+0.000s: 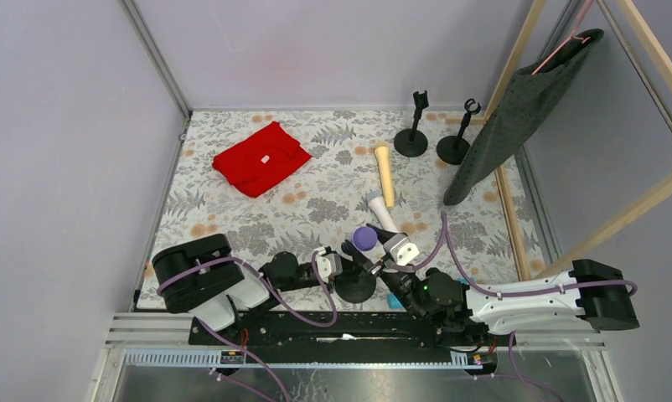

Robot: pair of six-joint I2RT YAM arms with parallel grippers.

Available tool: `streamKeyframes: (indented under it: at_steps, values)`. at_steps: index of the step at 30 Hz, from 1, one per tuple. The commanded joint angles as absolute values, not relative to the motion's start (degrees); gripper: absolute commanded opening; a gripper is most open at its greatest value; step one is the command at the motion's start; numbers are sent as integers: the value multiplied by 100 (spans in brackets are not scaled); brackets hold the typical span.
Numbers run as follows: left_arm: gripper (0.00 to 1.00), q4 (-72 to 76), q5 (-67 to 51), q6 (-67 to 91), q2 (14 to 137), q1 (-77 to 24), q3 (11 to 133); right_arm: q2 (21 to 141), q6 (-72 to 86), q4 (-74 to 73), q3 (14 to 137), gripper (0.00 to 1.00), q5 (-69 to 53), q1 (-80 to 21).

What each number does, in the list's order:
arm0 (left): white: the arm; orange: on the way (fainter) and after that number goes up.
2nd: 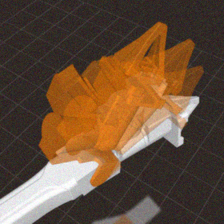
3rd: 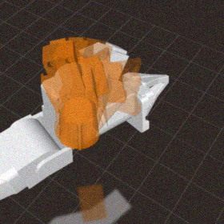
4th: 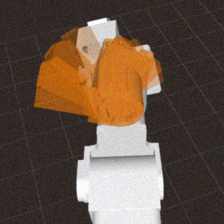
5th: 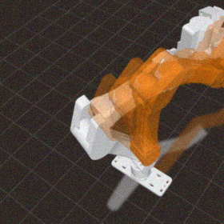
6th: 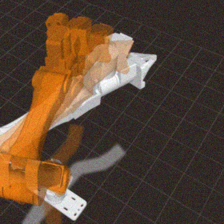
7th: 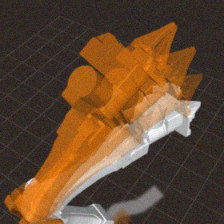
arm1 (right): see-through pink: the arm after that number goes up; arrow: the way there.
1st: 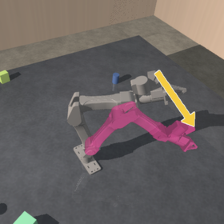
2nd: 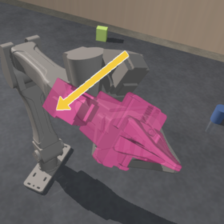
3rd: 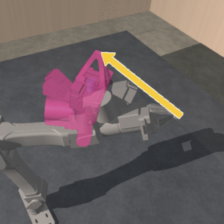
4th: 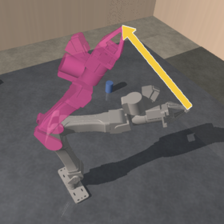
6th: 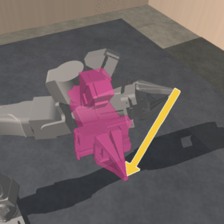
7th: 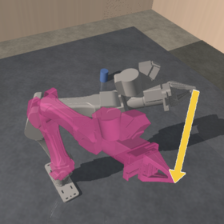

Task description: Attach the microphones to the stand

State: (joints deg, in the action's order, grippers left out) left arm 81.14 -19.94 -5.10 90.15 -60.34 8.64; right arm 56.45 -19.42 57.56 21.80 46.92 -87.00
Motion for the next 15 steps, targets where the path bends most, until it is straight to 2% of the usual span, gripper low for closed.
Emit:
streamKeyframes:
  at_steps: [1,3,6,7,15]
  values:
    - [0,8139,-1995,-806,9065,-5985,912,5626,-2013,6502,2191,57,4897,-8728]
    - [0,8139,-1995,-806,9073,-5986,914,5640,-2065,6498,2156,42,4970,-8730]
    - [0,8139,-1995,-816,9100,-5990,922,5716,-2094,6435,2061,9,5029,-8728]
    - [0,8139,-1995,-812,9111,-5986,927,5779,-2078,6458,2003,1,5111,-8728]
    - [0,8106,-2039,-810,9144,-5986,949,6512,-1522,6548,1642,0,5313,-8691]
